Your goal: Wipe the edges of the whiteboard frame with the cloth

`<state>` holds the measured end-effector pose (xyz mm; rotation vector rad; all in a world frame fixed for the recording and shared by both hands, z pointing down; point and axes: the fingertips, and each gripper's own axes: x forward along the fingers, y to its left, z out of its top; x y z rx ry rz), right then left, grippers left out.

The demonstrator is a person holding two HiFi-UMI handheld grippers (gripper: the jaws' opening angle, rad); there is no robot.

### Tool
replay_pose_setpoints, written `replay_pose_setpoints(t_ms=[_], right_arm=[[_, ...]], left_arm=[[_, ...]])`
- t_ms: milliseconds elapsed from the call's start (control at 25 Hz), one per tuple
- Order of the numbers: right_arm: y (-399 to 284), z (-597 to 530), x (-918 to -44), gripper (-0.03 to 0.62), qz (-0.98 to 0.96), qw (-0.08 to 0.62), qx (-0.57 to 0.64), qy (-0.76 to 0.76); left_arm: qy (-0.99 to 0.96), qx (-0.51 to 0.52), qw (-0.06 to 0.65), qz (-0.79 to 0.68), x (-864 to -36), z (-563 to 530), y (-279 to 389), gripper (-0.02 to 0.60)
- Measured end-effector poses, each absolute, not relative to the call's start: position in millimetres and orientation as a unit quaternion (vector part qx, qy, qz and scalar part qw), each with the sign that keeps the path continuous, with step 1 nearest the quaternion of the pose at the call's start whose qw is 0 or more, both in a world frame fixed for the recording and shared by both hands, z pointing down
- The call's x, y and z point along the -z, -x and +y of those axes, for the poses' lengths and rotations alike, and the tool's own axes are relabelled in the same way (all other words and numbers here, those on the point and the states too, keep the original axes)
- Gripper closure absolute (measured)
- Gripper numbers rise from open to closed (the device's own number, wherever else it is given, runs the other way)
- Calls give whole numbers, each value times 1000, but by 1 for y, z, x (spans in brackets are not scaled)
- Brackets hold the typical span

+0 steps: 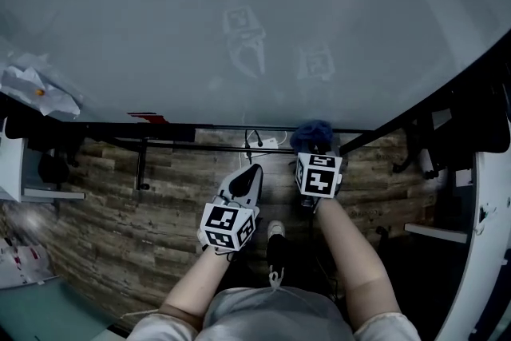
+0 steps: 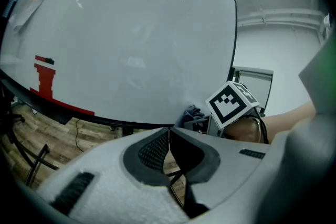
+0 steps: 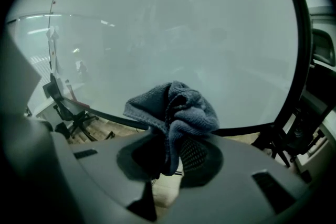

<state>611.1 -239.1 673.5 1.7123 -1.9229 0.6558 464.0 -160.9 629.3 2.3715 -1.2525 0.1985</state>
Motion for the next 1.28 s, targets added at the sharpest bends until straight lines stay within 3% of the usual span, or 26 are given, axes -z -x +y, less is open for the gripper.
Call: replay_pose_setpoints(t_ms=[880,1280], right_arm=[[-357,-260,-656,526,-705,231,-248,-623],[-265,-268,-659,526,-677,246,-257,-644]], left_arm=[[-827,-72,210,-517,-602,-166,-206,561],[-805,-36,251,-537,-599,-163,-104,561]])
